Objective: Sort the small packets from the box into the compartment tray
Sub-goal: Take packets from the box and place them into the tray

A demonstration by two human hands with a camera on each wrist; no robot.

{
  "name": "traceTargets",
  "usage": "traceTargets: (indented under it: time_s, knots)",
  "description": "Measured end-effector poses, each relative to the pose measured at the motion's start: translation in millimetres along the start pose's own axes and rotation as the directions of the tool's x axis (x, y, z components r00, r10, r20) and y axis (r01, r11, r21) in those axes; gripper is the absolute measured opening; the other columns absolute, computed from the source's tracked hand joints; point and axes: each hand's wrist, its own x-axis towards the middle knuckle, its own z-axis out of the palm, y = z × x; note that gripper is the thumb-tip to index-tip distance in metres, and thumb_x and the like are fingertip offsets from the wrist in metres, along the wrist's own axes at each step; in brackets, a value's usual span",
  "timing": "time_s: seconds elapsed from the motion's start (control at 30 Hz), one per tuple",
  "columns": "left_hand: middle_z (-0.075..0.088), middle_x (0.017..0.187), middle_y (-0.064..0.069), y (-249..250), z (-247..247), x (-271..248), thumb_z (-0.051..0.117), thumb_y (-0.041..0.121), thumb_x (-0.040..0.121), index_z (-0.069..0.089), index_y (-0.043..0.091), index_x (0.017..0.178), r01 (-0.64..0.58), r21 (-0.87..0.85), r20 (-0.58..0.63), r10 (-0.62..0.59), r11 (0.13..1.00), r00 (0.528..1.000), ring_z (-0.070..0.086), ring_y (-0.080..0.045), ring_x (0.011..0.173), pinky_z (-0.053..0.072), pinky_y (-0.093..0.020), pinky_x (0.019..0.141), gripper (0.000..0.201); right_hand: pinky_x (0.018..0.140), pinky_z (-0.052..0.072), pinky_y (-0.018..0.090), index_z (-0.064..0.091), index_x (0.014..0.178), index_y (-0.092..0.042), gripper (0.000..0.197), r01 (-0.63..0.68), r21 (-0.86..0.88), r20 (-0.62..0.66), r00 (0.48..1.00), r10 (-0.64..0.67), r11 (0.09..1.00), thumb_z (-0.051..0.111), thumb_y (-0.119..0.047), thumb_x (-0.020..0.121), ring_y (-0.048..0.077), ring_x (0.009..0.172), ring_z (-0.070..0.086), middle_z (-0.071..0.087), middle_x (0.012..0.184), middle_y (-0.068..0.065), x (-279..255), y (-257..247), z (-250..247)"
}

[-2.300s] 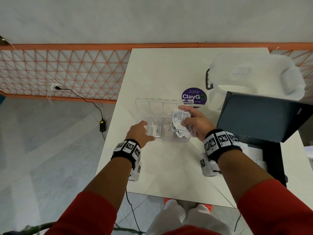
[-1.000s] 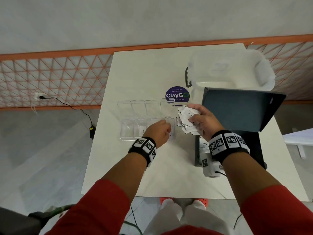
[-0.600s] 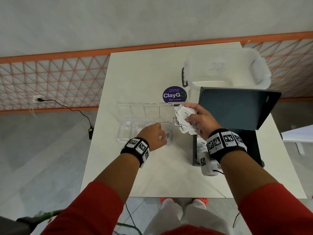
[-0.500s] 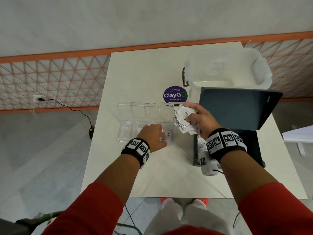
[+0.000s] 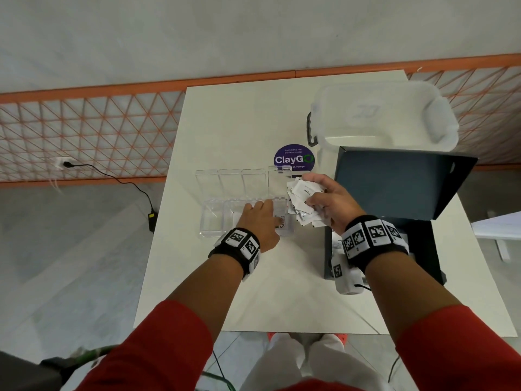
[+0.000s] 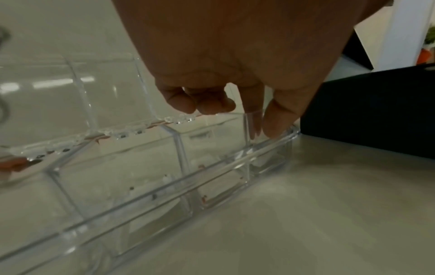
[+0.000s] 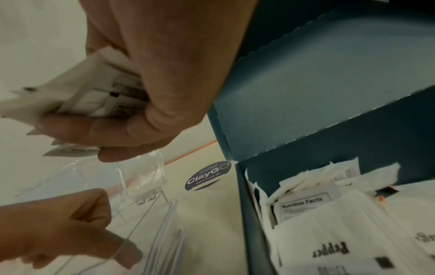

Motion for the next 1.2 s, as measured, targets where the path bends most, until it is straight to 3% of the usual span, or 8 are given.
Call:
traceTargets:
  time_s: [0.13,0.27,0.33,0.43,0.7,0.87,1.0,1.2]
  knots:
    - [0.050,0.102,0.006,-10,-9,-8,0.054,0.006,0.082,0.059,0.021,0.104,0.030,-0.569,-0.210,-0.180,0.822,0.961,0.053,-0.017,0.091,0.040,-0.024,0.079,0.027,0.063,0.060,0.034,0.068,0.107,-0.018,0.050,-0.003,-0.028,0.003,1.000,0.003,1.000,0.051,0.022,0.082,0.031,0.086,0.067,0.063,0.108,0.014,2,2,1]
    - [0.055,0.079,0.012,-16,-34,-16,0.052,0.000,0.083,0.059,0.020,0.084,-0.142,-0.881,-0.379,-0.492,0.451,0.784,0.048,0.001,0.062,0.040,-0.013,0.062,0.021,0.059,0.057,0.033,0.066,0.106,-0.016,0.048,-0.031,-0.060,0.013,0.999,0.032,0.998,0.051,0.022,0.082,0.031,0.079,0.065,0.063,0.099,0.018,1,4,8]
    - [0.060,0.081,0.012,-15,-50,-18,0.065,0.023,0.084,0.062,0.027,0.087,-0.134,-0.923,-0.294,-0.439,0.360,0.849,0.055,0.000,0.067,0.046,-0.016,0.066,0.006,0.049,0.048,0.026,0.064,0.108,-0.016,0.045,-0.040,-0.116,0.021,0.999,0.043,0.992,0.051,0.020,0.083,0.022,0.062,0.062,0.065,0.080,0.011,-1,4,16]
    - [0.064,0.085,0.010,-12,-55,-16,0.076,0.047,0.072,0.062,0.032,0.092,0.007,-0.929,-0.136,-0.359,0.370,0.923,0.063,-0.005,0.072,0.048,-0.019,0.065,0.028,0.031,0.031,0.016,0.061,0.111,-0.017,0.043,-0.038,-0.209,0.060,0.997,0.051,0.977,0.052,0.016,0.087,0.004,0.034,0.045,0.057,0.052,-0.003,-4,4,26]
    - [0.070,0.089,-0.009,-36,-52,-27,0.067,0.005,0.083,0.058,0.022,0.090,0.055,-0.986,-0.028,-0.479,0.159,0.878,0.069,-0.016,0.064,0.056,-0.026,0.060,0.021,0.032,0.032,0.015,0.064,0.107,-0.026,0.047,-0.071,-0.281,0.086,0.991,0.099,0.957,0.064,0.015,0.082,0.006,0.034,0.045,0.060,0.055,-0.005,0,5,43]
    - [0.068,0.079,-0.004,-74,-46,-40,0.059,0.000,0.088,0.062,0.020,0.087,0.028,-0.991,-0.052,-0.574,0.130,0.817,0.065,-0.012,0.063,0.054,-0.025,0.064,0.020,0.042,0.048,0.021,0.065,0.105,-0.020,0.050,-0.070,-0.168,0.085,0.993,0.085,0.983,0.059,0.023,0.080,0.011,0.050,0.063,0.067,0.069,0.001,6,10,49]
    - [0.068,0.085,0.001,-102,-34,-48,0.061,0.001,0.087,0.066,0.017,0.088,0.122,-0.927,-0.128,-0.604,0.355,0.787,0.066,-0.007,0.064,0.050,-0.014,0.061,0.017,0.049,0.053,0.025,0.064,0.106,-0.017,0.051,-0.069,-0.124,0.104,0.991,0.082,0.990,0.056,0.026,0.079,0.017,0.060,0.068,0.066,0.082,0.008,9,12,53]
    - [0.067,0.091,-0.001,-102,-20,-42,0.064,0.007,0.085,0.069,0.016,0.088,0.276,-0.738,-0.053,-0.461,0.616,0.886,0.062,-0.015,0.082,0.048,-0.021,0.074,0.010,0.047,0.051,0.022,0.061,0.108,-0.013,0.051,-0.067,-0.100,0.109,0.991,0.078,0.993,0.053,0.028,0.080,0.013,0.055,0.066,0.062,0.085,0.011,11,18,60]
